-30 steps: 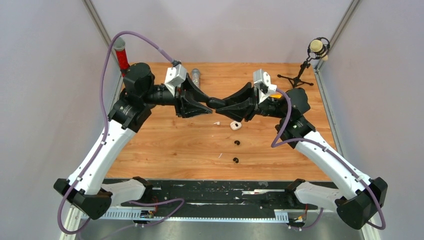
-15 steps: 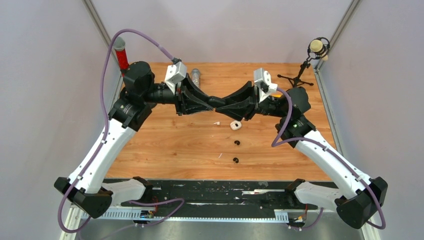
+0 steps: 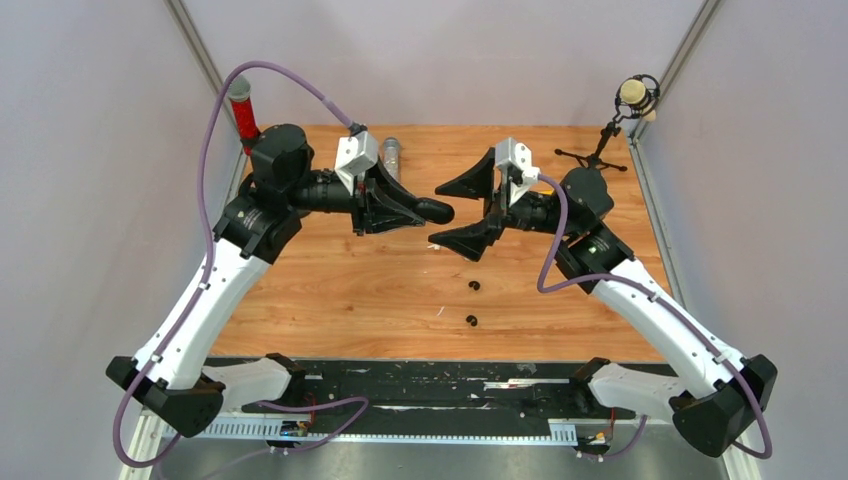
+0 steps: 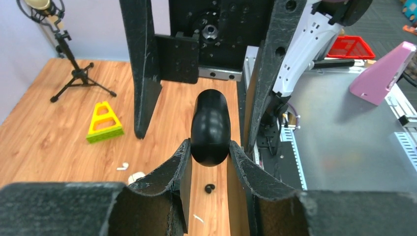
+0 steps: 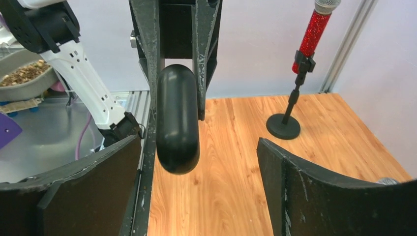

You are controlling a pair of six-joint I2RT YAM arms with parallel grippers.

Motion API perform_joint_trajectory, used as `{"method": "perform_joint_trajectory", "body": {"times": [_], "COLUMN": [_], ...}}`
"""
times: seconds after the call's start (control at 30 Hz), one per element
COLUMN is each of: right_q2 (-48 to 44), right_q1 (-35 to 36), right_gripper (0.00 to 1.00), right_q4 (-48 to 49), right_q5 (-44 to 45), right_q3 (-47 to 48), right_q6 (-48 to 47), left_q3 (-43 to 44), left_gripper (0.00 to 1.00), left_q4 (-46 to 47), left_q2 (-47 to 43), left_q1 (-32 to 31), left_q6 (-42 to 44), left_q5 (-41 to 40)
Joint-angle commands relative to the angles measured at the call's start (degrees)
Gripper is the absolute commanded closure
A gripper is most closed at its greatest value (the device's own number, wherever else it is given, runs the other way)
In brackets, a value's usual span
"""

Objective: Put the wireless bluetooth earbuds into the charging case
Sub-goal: Pick up the charging case at the center of the board, then open the charging case.

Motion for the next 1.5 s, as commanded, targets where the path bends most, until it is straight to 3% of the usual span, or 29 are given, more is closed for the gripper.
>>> {"method": "perform_joint_trajectory", "body": {"times": [0.0, 0.2, 0.33, 0.43, 0.67, 0.73, 0.83, 0.9, 1.07, 1.27, 1.47], "right_q2": [-2.65, -1.22, 1.82, 3.30, 4.76, 4.89, 4.99, 4.78, 5.50, 7.94, 10.22], "right_q1": [0.19, 0.20, 0.20, 0.24, 0.24, 0.23, 0.24, 0.23, 0.18, -1.67, -2.07], "right_gripper": [0.08, 0.09, 0.15, 0.26, 0.27, 0.37, 0.71, 0.82, 0.87, 0.80, 0.81], "right_q4": [-9.61, -12.92, -13.25, -12.93, -12.91, -12.98, -12.96, -12.87, -13.21, -13.44, -13.03], "right_q5": [1.57, -4.41, -2.19, -3.50, -6.15, -6.71, -7.16, -6.58, -6.48, -9.58, -11.80], "right_q3": [4.81, 7.82, 10.43, 11.33, 11.81, 11.90, 12.03, 11.74, 12.02, 14.16, 15.75], "right_q6": [-6.21, -8.19, -8.45, -7.92, -7.61, -7.33, -7.11, -7.27, -6.99, -2.46, -0.36], "left_q3": [2.74, 3.67, 3.73, 4.36, 4.55, 4.72, 4.76, 4.83, 5.34, 5.80, 5.90], "left_gripper": [1.00, 1.00, 1.00, 1.00, 1.00, 1.00, 1.00, 1.00, 1.00, 1.00, 1.00], "left_q4": [-7.26, -15.72, -14.99, -16.04, -14.11, -14.47, -15.80, -17.15, -19.75, -27.15, -27.85], "left_q2": [-1.54, -1.55, -1.90, -1.72, -1.43, -1.35, -1.27, -1.30, -1.53, -2.10, -2.59], "left_q1": [-0.07, -0.10, -0.11, -0.08, -0.10, -0.08, -0.10, -0.11, -0.10, -0.11, -0.09], "left_q6": [9.13, 18.29, 18.57, 19.89, 17.92, 17.98, 20.07, 21.87, 25.04, 35.43, 35.62], "left_q5": [-3.08, -5.74, -5.47, -5.33, -4.31, -4.40, -4.00, -4.24, -4.31, -4.15, -3.92]}}
